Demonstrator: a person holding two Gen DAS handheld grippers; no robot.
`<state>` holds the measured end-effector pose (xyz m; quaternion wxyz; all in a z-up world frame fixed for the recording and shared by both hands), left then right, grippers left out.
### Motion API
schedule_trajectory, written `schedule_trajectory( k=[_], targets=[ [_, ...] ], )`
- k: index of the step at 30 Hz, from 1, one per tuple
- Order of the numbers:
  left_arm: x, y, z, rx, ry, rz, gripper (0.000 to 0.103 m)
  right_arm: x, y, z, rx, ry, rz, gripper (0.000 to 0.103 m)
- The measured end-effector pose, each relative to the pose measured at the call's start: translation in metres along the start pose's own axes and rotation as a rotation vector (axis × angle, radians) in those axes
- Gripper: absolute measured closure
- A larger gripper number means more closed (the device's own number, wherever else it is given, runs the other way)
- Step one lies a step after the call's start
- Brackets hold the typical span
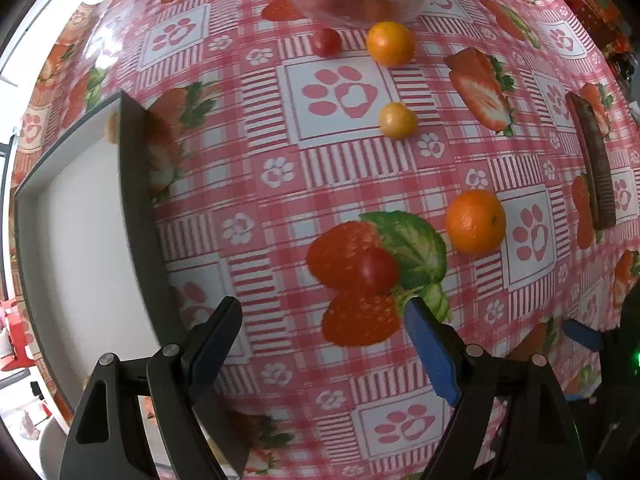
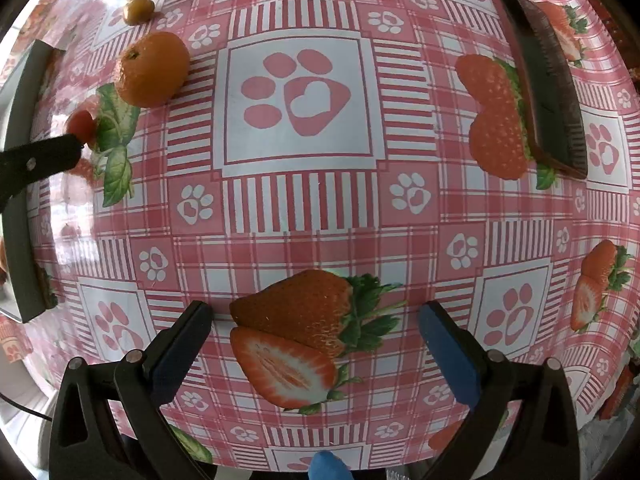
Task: Organize fruits
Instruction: 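Move both open tools away from the tray toward the loose fruit, then grasp a red cherry tomato with the left tool while the right tool grasps a yellow tomato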
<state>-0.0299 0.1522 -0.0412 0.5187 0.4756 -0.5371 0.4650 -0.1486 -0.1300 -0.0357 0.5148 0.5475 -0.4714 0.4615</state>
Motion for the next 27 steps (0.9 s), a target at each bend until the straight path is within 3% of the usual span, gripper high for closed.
schedule_trajectory(
  k=[6, 8, 10, 12, 15, 17, 20, 23, 27],
  targets=[
    [-0.008, -0.012, 0.005, 0.03, 0.022, 0.014, 0.02, -0.001, -0.002, -0.006, 0.0, 0.005, 0.007, 0.0],
    [-0.012, -0.016, 0.005, 0.041, 0.027, 0.003, 0.036, 0.0, 0.0, -0.003, 0.001, 0.006, 0.012, 0.0],
    [-0.019, -0.014, 0.002, 0.052, 0.03, -0.029, 0.045, -0.003, -0.001, -0.004, 0.002, 0.007, 0.014, 0.0],
    [-0.019, -0.017, 0.005, 0.048, 0.023, -0.015, 0.045, -0.003, -0.001, -0.004, 0.002, 0.007, 0.017, 0.0],
    [-0.02, -0.02, 0.011, 0.044, 0.011, -0.006, 0.053, -0.003, -0.001, -0.004, 0.003, 0.008, 0.023, 0.0],
    [-0.019, -0.021, 0.014, 0.037, 0.006, 0.003, 0.069, -0.003, -0.001, -0.004, 0.004, 0.009, 0.029, 0.0],
    [-0.016, -0.022, 0.014, 0.037, 0.006, 0.007, 0.08, -0.002, 0.001, -0.005, 0.009, 0.011, 0.055, 0.0],
    [-0.01, -0.018, 0.006, 0.059, 0.035, 0.005, 0.08, 0.0, 0.006, -0.005, 0.012, 0.011, 0.079, 0.0],
    [-0.006, -0.01, -0.006, 0.062, 0.045, 0.01, 0.08, -0.001, 0.003, -0.005, 0.009, 0.01, 0.045, 0.0]
  ],
)
Point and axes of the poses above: each gripper's, at about its wrist camera, not at the fingertips, and x roughly against the way its jaws point, z to its right, y to its underside, the point moved 2 cm from there along -x, roughly the way its jaws point, and after that the axes turned 3 degrees about -y, right-handed, at the moved point
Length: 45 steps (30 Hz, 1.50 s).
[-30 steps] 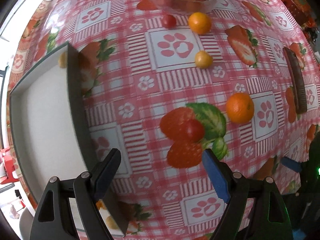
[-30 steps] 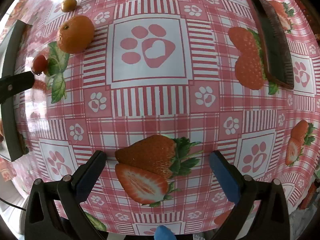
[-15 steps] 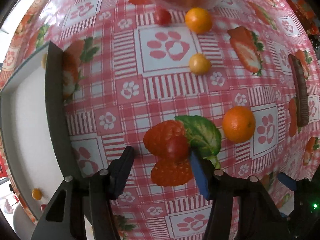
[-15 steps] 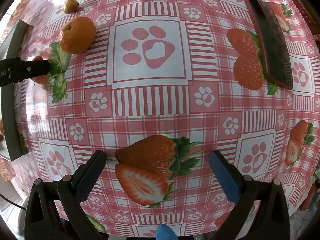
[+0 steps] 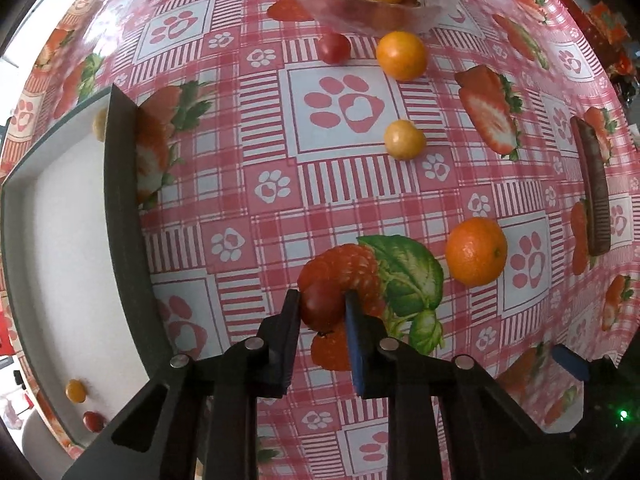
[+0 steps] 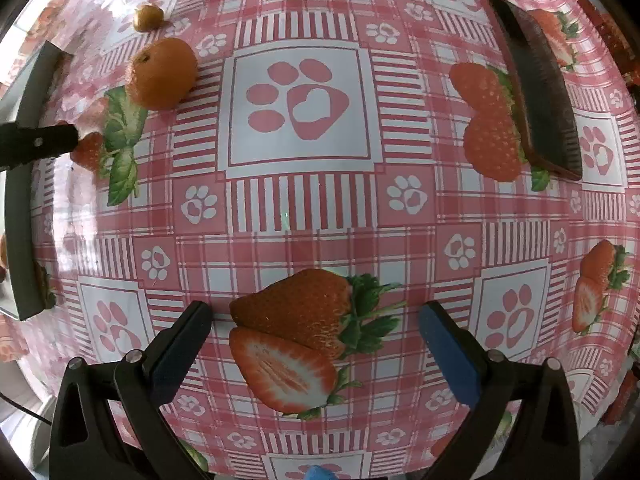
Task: Organize fruits
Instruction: 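Grasp a red cherry tomato with the left tool while the right tool grasps a yellow tomato, then carry both tomatoes over the tray and open the left tool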
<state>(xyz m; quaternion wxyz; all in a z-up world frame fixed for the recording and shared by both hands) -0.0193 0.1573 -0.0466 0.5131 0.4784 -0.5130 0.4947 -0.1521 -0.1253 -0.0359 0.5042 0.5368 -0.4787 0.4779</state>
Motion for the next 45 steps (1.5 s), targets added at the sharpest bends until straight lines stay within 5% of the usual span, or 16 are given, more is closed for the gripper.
schedule_trajectory(
  k=[6, 13, 18, 25, 35, 37, 39, 45],
  targets=[
    [0.014, 0.011, -0.016, 0.017, 0.025, 0.008, 0.08, 0.0, -0.009, 0.001, -0.026, -0.008, -0.03, 0.0],
    [0.024, 0.026, -0.044, 0.042, 0.038, 0.017, 0.08, 0.031, -0.048, -0.014, -0.045, -0.092, 0.064, 0.0],
    [0.036, 0.038, -0.064, 0.065, 0.052, 0.034, 0.08, 0.059, -0.097, -0.054, -0.005, -0.13, 0.161, 0.0],
    [0.064, 0.052, -0.094, 0.09, 0.073, 0.081, 0.08, 0.062, -0.158, -0.121, 0.07, -0.148, 0.178, 0.008],
    [0.085, 0.064, -0.133, 0.188, 0.064, 0.121, 0.08, 0.018, -0.189, -0.191, 0.132, -0.127, 0.122, 0.035],
    [0.085, 0.067, -0.142, 0.206, 0.054, 0.12, 0.08, 0.016, -0.192, -0.201, 0.154, -0.092, 0.131, 0.047],
    [0.083, 0.07, -0.151, 0.222, 0.046, 0.117, 0.08, 0.014, -0.196, -0.214, 0.182, -0.058, 0.142, 0.078],
    [0.081, 0.084, -0.173, 0.265, 0.023, 0.104, 0.08, 0.012, -0.191, -0.214, 0.115, -0.162, 0.117, 0.078]
  ],
)
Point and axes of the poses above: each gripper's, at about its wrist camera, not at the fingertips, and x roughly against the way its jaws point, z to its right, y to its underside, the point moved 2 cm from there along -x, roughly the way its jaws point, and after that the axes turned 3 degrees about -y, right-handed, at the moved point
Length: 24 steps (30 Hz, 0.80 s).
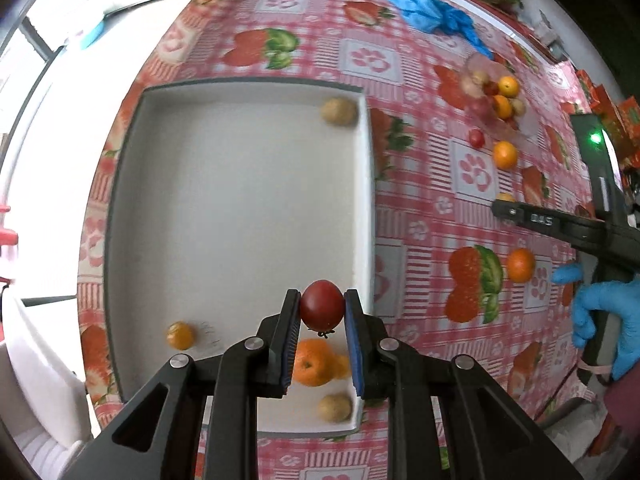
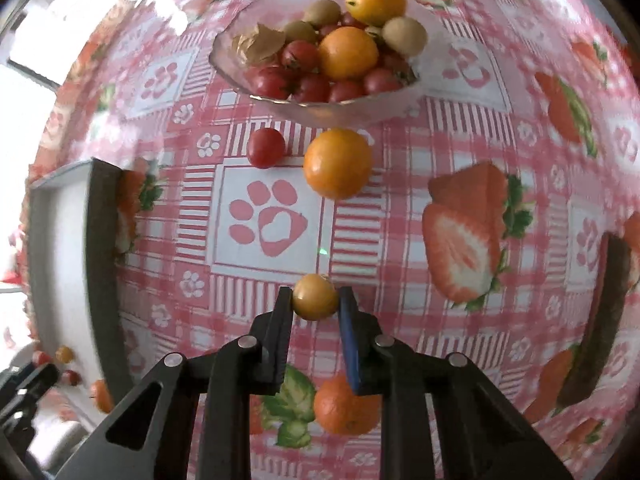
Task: Organize fruits
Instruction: 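Carry both tomatoes over the tray and open the left tool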
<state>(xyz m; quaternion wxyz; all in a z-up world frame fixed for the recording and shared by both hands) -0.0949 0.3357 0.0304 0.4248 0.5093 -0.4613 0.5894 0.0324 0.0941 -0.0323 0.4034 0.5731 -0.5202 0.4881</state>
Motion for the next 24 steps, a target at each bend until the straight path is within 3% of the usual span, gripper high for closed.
schedule_trajectory(
  k=[6, 11, 24],
  targets=[
    [0.0, 0.011, -0.02, 0.015, -0.024, -0.011, 0.08, 0.012, 0.012, -0.016, -0.029, -0.077, 0.011, 0.078],
    [-0.001, 0.025, -0.033, 0.019, -0.041, -0.021, 0.08, 0.023, 0.046, -0.033, -0.03, -0.114, -0.001, 0.078],
    [0.003, 0.058, -0.065, 0.05, -0.054, -0.041, 0.08, 0.04, 0.116, -0.051, -0.014, -0.125, -0.051, 0.078]
  ],
)
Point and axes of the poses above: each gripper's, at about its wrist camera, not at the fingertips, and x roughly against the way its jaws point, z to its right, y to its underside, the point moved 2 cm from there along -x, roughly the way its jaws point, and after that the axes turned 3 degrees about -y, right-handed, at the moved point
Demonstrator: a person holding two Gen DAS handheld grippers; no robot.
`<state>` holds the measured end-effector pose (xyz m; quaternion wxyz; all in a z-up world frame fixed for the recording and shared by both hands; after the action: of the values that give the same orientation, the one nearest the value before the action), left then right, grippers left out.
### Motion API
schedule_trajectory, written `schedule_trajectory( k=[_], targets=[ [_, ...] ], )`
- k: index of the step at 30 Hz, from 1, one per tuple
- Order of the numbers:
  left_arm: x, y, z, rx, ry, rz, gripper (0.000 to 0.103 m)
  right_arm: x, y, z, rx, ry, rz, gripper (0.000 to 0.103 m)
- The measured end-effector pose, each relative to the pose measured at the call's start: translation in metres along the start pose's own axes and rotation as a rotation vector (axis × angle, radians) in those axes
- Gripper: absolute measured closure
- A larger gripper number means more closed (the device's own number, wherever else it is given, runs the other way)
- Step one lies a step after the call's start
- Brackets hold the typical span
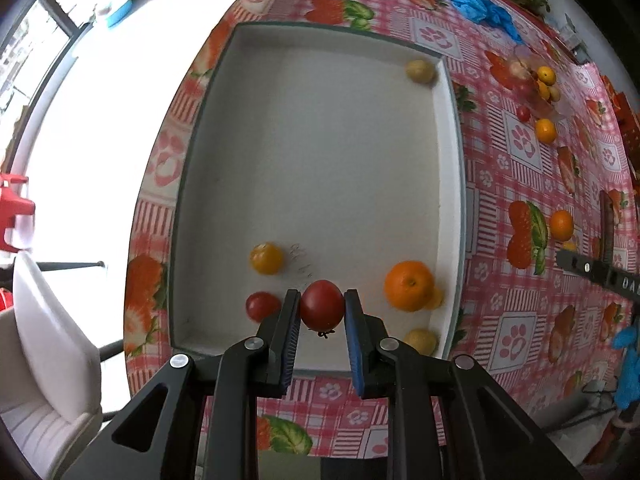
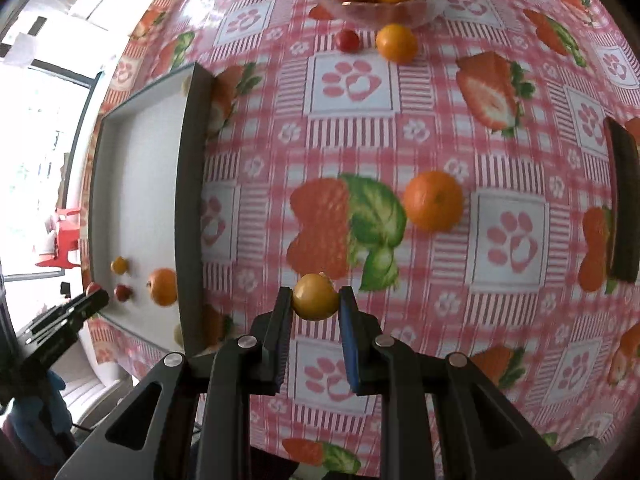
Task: Organize fruits
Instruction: 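Carry both tomatoes over the tray and open the left tool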
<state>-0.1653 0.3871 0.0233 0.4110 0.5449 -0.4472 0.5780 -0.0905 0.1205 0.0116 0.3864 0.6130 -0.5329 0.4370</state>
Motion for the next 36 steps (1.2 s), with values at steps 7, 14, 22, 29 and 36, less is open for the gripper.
schedule_trajectory(
  k=[7, 14, 22, 29, 36],
  targets=[
    [0.002, 0.005, 0.0, -0.024, -0.001, 0.017, 0.08, 0.004, 0.009, -0.02, 0.044, 0.012, -0.001, 0.078],
    [0.007, 0.001, 0.007, -0.073, -0.008, 0.053, 0.08, 0.01, 0.007, -0.048, 0.127, 0.022, 0.013, 0.078],
    [0.011, 0.0, 0.002, -0.067, 0.008, 0.069, 0.08, 0.011, 0.009, -0.065, 0.168, 0.024, 0.014, 0.078],
    [0.014, 0.0, -0.001, -0.073, 0.018, 0.077, 0.08, 0.013, 0.009, -0.075, 0.191, 0.026, 0.018, 0.078],
    [0.019, -0.003, -0.012, -0.05, 0.037, 0.091, 0.08, 0.012, 0.01, -0.082, 0.203, 0.024, 0.018, 0.078]
  ],
)
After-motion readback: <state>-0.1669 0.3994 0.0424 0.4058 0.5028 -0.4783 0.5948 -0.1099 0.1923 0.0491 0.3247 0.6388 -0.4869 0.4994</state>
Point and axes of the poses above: each gripper's, at about its wrist camera, not at the fingertips, and x roughly against the way its jaws point, z to its right, y to its underside, the point moved 2 cm from there along -x, roughly the way its jaws point, and after that the axes turned 3 degrees about -y, right-handed, at the moved point
